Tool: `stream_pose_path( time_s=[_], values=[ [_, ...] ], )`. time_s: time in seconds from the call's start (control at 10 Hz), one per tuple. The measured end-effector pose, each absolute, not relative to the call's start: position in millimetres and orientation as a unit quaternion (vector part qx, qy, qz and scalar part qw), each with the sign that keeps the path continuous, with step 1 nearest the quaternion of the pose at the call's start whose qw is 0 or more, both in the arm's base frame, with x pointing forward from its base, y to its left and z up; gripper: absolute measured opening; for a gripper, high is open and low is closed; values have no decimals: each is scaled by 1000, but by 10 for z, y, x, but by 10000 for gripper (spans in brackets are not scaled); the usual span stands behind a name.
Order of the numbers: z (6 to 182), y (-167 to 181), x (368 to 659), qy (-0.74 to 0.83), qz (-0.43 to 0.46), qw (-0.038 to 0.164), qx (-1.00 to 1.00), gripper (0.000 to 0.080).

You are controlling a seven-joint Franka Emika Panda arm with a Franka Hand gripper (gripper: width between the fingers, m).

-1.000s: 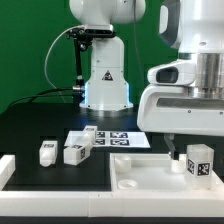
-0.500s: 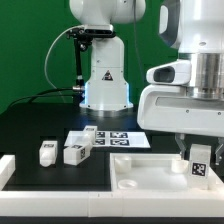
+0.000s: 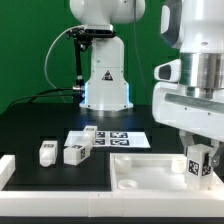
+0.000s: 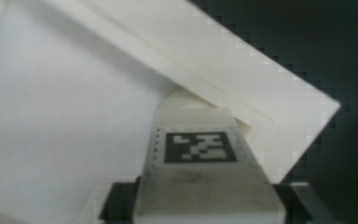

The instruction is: Assemble one leg

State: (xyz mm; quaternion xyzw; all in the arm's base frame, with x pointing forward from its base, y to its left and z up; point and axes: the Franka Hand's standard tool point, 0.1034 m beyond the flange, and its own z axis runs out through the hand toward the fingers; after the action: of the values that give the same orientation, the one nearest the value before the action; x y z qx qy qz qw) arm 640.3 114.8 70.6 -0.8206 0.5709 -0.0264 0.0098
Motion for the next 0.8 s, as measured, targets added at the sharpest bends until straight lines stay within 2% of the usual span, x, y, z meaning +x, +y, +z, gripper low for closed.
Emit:
stream_pose_path(
  time_s=[0.2,0.5,0.7,0.8],
  values=[
    [706,1146,6406,651,-26,14,-758,284],
    [702,1139,6395,767,-26,39,-640,284],
    [705,1135,6398,794,-26,42,-606,284],
    [694,1136,6394,791,-25,41,-610,360]
  ],
)
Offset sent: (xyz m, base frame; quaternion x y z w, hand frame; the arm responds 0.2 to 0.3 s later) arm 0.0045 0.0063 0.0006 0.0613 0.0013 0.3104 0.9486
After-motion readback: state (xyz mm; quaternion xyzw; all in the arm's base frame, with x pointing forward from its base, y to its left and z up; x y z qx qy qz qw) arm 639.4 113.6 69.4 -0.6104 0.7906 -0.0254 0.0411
